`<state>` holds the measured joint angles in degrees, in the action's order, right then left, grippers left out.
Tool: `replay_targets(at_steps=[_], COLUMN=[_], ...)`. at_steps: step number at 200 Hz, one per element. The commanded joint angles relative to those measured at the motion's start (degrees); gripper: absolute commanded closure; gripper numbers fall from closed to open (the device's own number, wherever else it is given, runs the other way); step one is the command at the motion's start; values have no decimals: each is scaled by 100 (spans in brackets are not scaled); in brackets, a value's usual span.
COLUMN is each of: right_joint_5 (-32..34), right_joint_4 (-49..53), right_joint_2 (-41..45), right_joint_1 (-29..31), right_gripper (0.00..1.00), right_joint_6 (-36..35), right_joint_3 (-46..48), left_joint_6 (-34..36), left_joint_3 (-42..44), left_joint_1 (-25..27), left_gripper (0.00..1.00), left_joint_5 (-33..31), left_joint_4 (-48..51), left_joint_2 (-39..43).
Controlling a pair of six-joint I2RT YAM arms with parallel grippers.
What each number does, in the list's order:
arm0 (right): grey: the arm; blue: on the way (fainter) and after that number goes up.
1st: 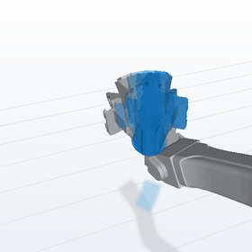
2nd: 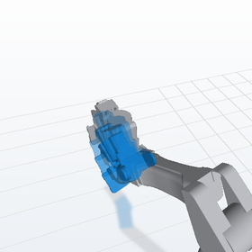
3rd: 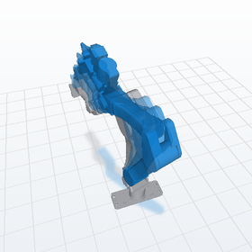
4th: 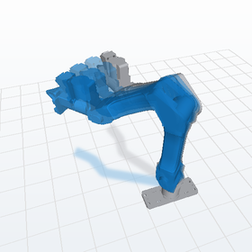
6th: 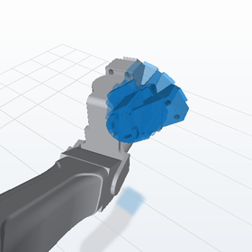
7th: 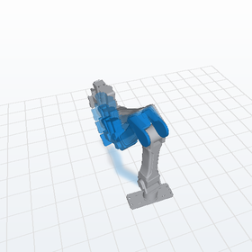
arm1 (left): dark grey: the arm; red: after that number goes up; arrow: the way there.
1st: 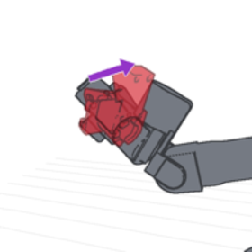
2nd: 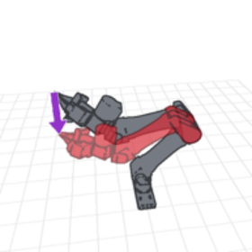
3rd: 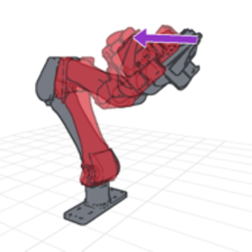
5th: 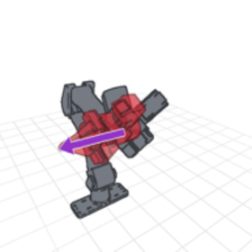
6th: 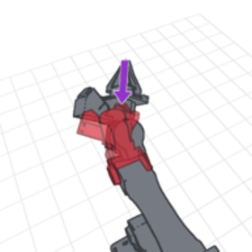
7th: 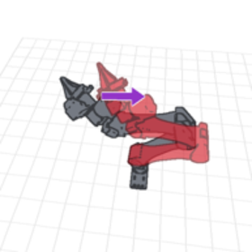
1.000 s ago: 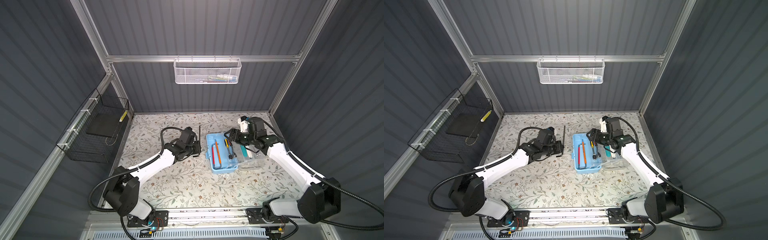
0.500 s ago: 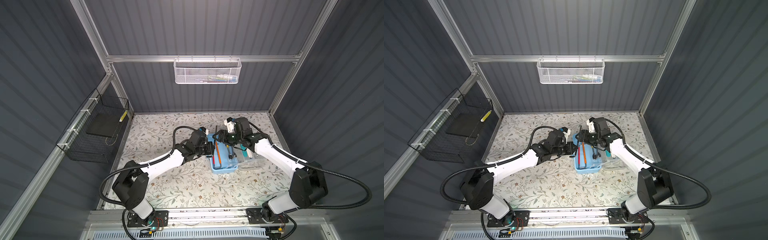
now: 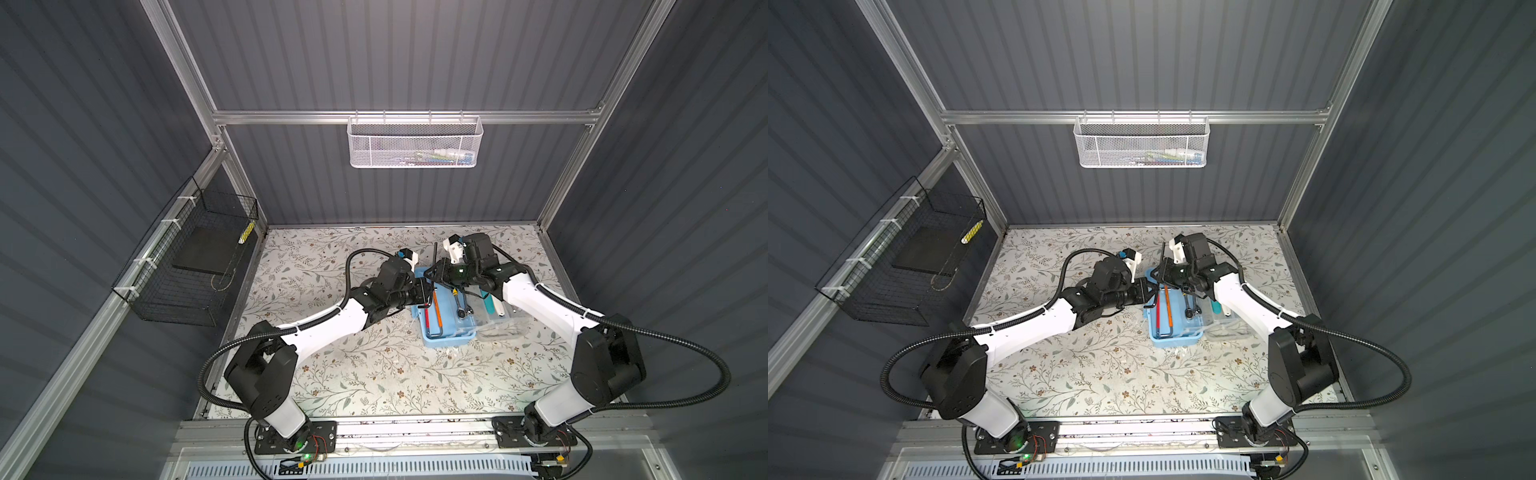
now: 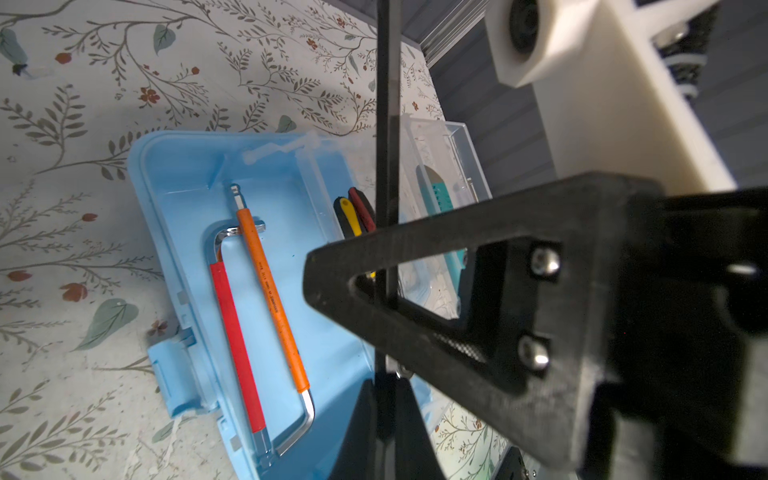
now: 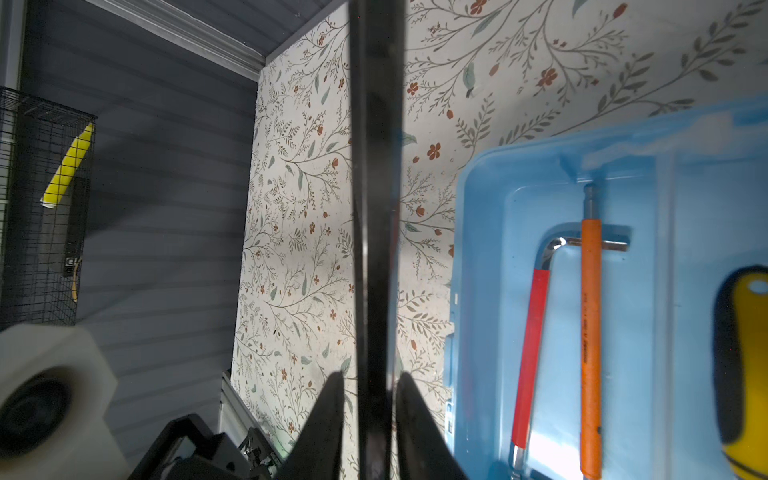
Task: Pack the tool kit
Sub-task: 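Grasp the black hex key with the right gripper while the left gripper releases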
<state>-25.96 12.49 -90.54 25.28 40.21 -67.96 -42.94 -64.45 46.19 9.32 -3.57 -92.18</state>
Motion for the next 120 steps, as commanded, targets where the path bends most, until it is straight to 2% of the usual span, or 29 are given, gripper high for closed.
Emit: replay_targets(at_steps=[1, 21, 31, 49, 69, 89, 102, 114, 120], right_joint_5=[-138, -138, -129, -80, 102, 454, 578, 609, 866], right_joint_4=[-141, -124, -70, 140, 556, 1428, 1783, 2063, 2201], right_joint_2=[-18, 4, 4, -29, -78, -274, -394, -502, -557], right_joint_1=[30, 30, 29, 20, 20, 21, 30, 63, 89], right_gripper=[85, 93, 97, 100, 100, 100, 100, 100, 100], right_joint_6=[90, 76, 46, -102, -448, -963, -1196, -1379, -1452], right_joint_3=[-139, -178, -210, -310, -493, -801, -874, -923, -964], left_joint_6=[-48, -49, -74, -75, -42, 36, -31, -152, -235], left_joint_3=[40, 45, 46, 46, 112, 344, 501, 698, 814], left_joint_1=[39, 34, 38, 30, 3, -77, -223, -456, -598], left_gripper=[100, 100, 93, 75, 42, 20, 11, 8, 7], left_joint_5=[113, 124, 130, -29, -430, -868, -1053, -1024, -954], left_joint_4=[-312, -247, -183, 26, 422, 718, 966, 1071, 1103], left_joint_2=[-8, -19, -19, 19, 200, 494, 644, 755, 799])
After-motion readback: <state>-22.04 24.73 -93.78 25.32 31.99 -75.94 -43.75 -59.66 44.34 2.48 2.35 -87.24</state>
